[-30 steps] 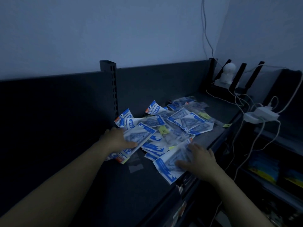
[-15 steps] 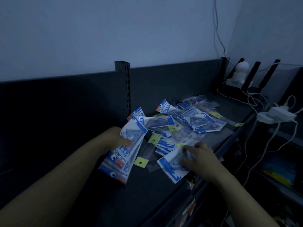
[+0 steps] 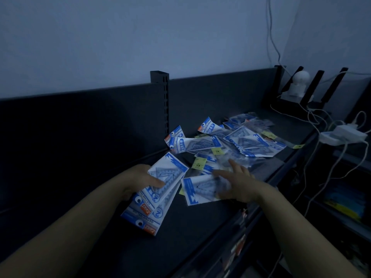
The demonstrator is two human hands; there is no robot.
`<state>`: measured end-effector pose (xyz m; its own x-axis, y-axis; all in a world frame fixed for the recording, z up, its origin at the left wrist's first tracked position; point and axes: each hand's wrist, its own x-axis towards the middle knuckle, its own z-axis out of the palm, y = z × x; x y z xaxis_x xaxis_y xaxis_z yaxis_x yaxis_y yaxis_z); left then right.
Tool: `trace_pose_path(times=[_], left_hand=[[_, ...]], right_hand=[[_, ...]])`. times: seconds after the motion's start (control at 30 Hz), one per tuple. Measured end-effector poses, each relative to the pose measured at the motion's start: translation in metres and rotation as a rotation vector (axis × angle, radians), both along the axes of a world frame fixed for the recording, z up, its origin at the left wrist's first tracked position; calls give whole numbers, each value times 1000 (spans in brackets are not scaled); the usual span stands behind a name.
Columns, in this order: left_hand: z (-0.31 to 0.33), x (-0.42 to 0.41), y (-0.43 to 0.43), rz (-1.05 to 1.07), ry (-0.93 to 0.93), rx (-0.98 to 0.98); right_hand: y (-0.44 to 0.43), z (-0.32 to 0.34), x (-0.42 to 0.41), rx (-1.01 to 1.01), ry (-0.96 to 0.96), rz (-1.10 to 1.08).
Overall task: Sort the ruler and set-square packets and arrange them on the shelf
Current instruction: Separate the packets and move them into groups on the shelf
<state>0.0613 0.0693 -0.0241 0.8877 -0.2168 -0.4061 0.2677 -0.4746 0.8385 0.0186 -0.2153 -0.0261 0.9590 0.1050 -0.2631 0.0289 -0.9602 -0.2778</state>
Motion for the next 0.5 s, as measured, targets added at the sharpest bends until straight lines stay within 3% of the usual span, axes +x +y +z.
trace_pose_path(times=[0.23,0.37,0.5], left_hand=[[-2,-21,21,120,-54,-78],[-4,-35,38,193,-58,-125],[-7,-51,59,226,-52,-152]], right_hand=[[32,-4,5,88,-55,-75],[56,-6,1,212,-229,-172],[86,-3,-6,143,-365,-131]])
